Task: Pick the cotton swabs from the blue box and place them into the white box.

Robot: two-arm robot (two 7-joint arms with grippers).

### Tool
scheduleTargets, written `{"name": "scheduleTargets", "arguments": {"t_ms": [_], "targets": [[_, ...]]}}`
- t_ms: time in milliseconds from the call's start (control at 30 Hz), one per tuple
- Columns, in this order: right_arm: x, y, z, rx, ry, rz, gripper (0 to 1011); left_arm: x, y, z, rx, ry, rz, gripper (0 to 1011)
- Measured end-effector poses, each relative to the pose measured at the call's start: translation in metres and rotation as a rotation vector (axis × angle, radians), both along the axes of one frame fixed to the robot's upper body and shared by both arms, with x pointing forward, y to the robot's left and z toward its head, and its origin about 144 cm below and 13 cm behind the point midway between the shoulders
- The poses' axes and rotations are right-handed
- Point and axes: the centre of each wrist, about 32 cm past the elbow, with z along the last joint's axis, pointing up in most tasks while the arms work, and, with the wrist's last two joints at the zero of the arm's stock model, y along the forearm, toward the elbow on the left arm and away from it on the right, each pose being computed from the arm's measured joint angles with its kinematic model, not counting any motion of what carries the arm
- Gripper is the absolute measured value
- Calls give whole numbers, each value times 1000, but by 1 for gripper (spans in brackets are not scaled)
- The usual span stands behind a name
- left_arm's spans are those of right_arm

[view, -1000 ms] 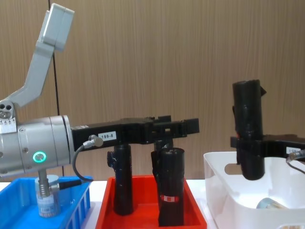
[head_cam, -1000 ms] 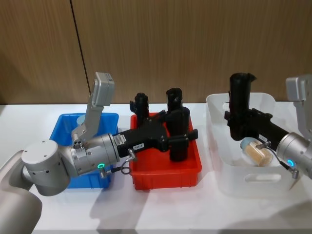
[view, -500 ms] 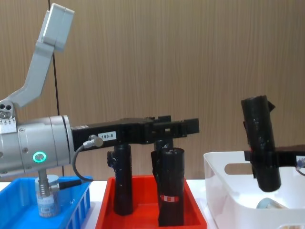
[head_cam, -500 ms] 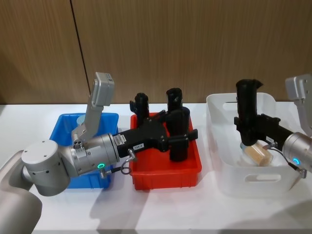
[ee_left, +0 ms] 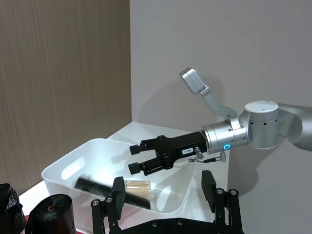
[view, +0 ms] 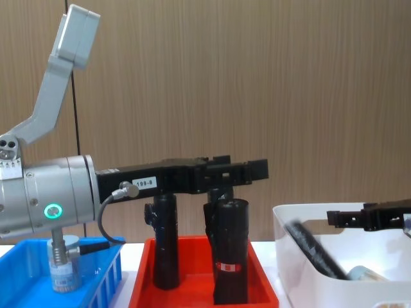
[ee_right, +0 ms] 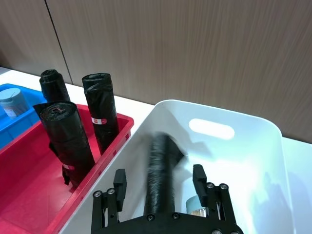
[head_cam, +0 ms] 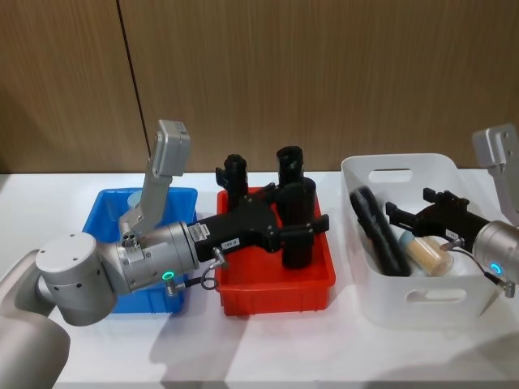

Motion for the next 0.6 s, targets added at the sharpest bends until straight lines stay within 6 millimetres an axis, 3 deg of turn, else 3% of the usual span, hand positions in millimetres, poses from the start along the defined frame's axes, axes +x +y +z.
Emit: {"name": "scheduleTargets", "arguments": {"t_ms": [233,600], "targets": [[-2,1,2,-2,2,11,997,0,0,0,0,0,0,1004],[-5,2,5,4,0,25,1002,0,0,0,0,0,0,1004]]}}
